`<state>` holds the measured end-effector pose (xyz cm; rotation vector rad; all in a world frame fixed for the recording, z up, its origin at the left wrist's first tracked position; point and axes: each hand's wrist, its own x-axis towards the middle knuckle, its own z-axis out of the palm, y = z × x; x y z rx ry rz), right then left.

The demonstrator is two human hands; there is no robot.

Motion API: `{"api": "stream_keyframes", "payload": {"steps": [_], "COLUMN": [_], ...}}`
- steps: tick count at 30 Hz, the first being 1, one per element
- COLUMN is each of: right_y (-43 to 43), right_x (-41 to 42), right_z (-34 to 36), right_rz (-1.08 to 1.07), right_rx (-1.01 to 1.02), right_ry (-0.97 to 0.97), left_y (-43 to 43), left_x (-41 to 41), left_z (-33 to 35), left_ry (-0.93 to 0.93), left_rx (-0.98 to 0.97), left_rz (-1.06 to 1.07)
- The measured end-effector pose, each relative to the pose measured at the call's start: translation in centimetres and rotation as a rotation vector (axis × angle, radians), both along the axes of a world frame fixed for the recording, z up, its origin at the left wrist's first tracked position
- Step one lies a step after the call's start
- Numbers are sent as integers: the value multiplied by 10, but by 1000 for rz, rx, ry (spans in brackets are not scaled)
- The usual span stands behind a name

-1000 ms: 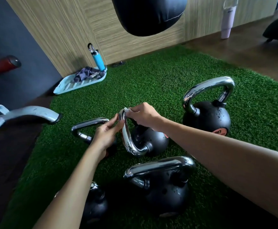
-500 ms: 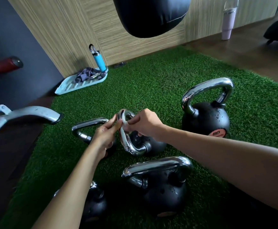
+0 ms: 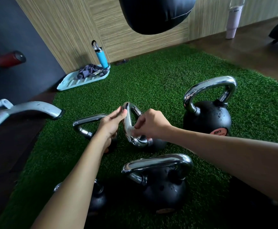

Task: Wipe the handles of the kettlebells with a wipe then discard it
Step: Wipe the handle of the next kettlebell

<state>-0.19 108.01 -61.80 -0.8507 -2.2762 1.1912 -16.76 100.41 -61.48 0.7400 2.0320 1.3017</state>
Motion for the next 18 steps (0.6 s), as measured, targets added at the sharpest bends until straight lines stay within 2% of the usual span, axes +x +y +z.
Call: {"api": "stream_keyframes", "payload": {"steps": [4,12,18], "right_y": [4,8,8], "right_x": [-4,7,9], "right_z": [3,-17,-19], "right_rz": [-26,104,107], "right_rx": [11,186,228], "right_ry": [44,-196,-123], "left_y": [5,8,3], "left_x": [6,12,13], "left_z": [6,20,16], "left_ry": [26,95,105], "left_rx": [10,-44,-42], "left_rz": [-4,-9,44]}}
